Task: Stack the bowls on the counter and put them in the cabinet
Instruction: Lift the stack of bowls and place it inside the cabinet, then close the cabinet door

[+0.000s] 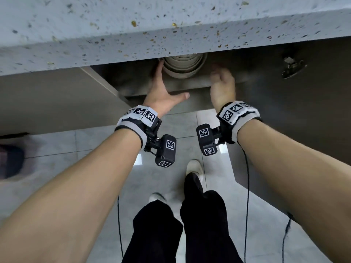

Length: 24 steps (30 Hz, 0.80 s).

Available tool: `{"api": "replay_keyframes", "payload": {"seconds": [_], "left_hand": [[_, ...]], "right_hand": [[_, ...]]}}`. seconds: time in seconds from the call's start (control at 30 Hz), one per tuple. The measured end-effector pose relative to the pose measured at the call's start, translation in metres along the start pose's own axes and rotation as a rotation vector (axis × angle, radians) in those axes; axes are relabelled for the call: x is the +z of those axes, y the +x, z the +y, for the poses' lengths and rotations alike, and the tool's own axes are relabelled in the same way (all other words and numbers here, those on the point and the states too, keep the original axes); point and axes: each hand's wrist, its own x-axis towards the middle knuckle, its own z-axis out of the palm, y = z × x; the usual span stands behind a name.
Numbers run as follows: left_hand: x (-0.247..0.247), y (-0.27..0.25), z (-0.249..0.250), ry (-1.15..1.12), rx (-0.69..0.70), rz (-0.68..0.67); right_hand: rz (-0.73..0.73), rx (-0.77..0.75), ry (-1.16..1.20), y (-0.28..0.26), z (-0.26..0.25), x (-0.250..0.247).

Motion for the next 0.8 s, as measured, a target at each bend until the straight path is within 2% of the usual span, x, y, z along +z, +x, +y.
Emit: {"api": "replay_keyframes", "payload": {"seconds": [0.17,0.37,0.47,0.57,0.67,0.8], "left_hand": [[-0.011,-0.065,0.016,0.152,0.044,-0.026],[-0.032,-0.167,0.068,0.252,0.225,-0.185],[-0.051,-0.206,0.097,0.322,0.386,-0.169],[-0.079,-0.217,0.121,0.418,0.457,-0.071],[-0.119,-0.214,0.138,0.600,0.412,0.044],[-0.168,-0.202,0.143,0.799,0.221,0.097]], "right_hand": [[-0.055,0.046,0.058,-0.074,-0.008,-0.038],[0.084,0.099,0.255,-0.168,-0.045,-0.104],[0.179,0.033,0.058,-0.200,-0.068,-0.146],[0.240,0.006,-0.160,-0.209,-0.085,-0.183],[0.266,0.030,-0.410,-0.211,-0.085,-0.218],[0.191,0.230,-0.635,-0.213,-0.066,-0.262]]}}
